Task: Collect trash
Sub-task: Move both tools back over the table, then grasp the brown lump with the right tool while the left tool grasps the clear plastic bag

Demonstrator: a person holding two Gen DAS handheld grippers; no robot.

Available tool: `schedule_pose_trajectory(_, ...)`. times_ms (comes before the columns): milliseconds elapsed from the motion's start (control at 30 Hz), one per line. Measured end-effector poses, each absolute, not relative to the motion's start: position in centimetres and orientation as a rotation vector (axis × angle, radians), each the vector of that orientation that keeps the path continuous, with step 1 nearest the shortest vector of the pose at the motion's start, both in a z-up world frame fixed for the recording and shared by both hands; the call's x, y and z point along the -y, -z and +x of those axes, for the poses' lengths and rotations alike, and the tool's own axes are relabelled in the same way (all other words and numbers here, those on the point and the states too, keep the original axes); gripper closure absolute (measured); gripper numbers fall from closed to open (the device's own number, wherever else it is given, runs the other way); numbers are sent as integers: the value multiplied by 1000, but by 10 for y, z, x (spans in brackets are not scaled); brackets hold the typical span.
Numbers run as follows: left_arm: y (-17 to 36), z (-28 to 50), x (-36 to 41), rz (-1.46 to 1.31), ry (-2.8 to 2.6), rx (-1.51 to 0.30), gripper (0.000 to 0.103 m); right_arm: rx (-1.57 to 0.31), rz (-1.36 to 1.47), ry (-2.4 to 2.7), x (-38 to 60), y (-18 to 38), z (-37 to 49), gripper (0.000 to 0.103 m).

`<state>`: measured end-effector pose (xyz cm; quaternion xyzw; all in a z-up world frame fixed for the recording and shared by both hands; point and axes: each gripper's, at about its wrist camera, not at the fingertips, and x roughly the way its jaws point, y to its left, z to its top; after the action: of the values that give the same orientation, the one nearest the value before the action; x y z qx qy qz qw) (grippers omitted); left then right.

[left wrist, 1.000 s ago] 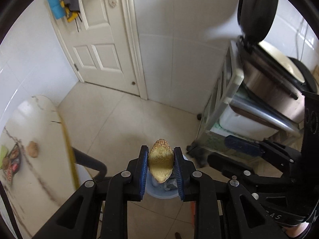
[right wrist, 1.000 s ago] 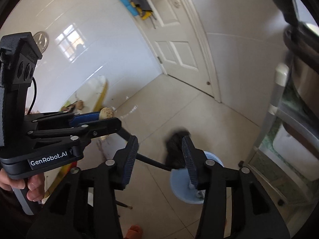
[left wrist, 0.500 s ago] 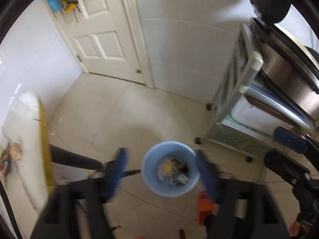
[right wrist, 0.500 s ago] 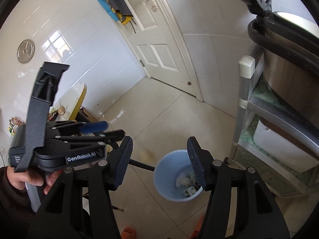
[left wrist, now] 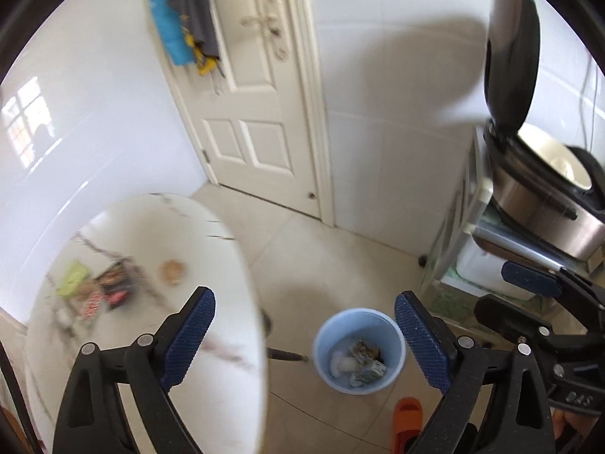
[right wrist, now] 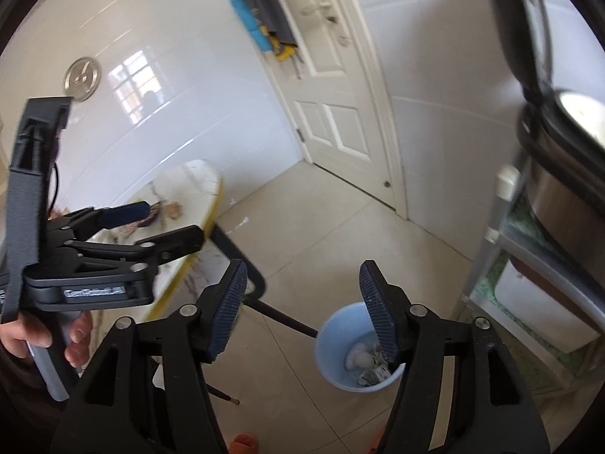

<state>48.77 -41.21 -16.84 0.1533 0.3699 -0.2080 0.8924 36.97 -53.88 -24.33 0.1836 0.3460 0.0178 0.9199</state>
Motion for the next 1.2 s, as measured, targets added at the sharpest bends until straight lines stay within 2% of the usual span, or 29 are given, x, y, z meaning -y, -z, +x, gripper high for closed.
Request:
schedule_pose_trajectory(233, 143, 448, 307, 267, 327, -731, 6, -711, 293, -119, 465, 221, 389, 33)
schedule_pose_trajectory(500, 138, 443, 182, 174, 170, -754, 5, -750, 191, -185, 390, 214, 437, 33)
schedule_pose_trajectory(767, 138, 479, 91, 114, 39, -806, 6, -845, 85, -226, 336, 235, 513, 33)
schedule_pose_trajectory(1067, 158, 549, 33, 28, 16, -910, 6, -922, 31, -201, 331, 269, 583, 33)
schedule_pose_trajectory(1200, 168, 576, 16, -1, 18, -940, 6, -940, 18, -207, 331, 277, 599, 39)
